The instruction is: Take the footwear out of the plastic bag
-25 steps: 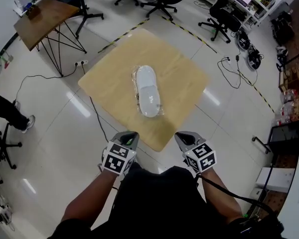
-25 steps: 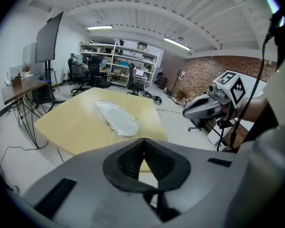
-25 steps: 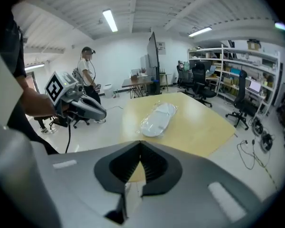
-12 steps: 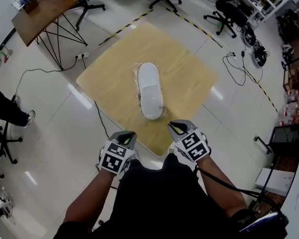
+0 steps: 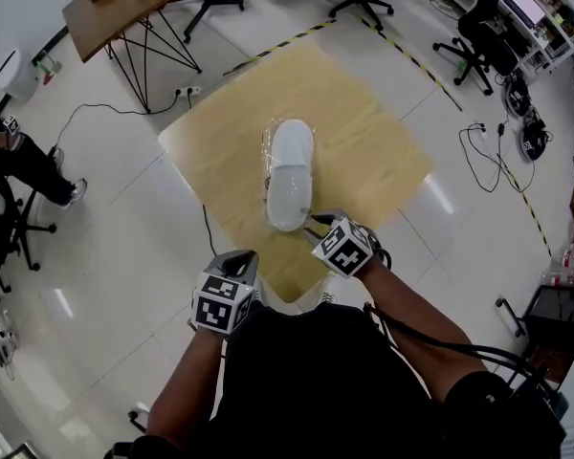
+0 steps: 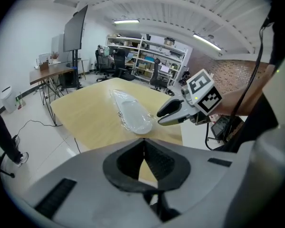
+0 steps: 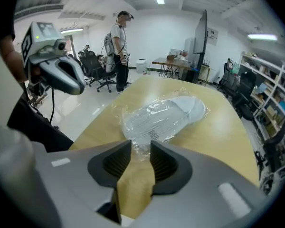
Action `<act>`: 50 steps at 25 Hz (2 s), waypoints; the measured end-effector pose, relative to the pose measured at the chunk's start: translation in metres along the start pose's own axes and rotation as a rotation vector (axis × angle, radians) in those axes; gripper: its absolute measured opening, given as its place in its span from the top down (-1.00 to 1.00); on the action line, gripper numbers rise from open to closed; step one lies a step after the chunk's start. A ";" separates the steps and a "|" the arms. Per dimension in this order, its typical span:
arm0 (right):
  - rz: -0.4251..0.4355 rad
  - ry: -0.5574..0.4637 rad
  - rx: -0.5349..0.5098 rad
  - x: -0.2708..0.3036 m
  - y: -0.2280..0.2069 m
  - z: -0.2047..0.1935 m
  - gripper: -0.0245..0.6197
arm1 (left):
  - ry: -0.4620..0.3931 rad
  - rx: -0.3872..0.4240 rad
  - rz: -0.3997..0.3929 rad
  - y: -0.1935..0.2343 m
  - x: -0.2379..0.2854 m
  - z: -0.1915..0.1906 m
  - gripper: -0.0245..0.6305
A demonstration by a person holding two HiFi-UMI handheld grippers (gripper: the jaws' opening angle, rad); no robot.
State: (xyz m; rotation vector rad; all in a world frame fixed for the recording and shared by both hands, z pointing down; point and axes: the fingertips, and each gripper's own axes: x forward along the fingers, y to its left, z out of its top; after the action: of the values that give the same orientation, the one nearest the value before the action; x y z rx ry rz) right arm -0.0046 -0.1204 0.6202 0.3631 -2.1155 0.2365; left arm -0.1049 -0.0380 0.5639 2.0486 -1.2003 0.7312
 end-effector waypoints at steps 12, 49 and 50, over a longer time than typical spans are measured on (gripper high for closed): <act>0.053 -0.055 0.164 0.016 -0.001 -0.008 0.92 | 0.069 0.077 0.035 0.017 -0.009 -0.002 0.90; 0.043 -0.101 0.278 -0.005 0.027 -0.030 0.92 | 0.247 0.190 -0.123 0.003 0.133 0.028 0.91; 0.035 -0.102 0.244 -0.007 0.027 -0.029 0.92 | 0.244 0.193 -0.119 0.004 0.133 0.028 0.91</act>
State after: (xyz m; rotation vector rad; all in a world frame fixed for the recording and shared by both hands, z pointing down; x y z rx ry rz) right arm 0.0125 -0.0850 0.6297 0.4902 -2.2001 0.5090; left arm -0.0475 -0.1318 0.6443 2.0918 -0.8929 1.0389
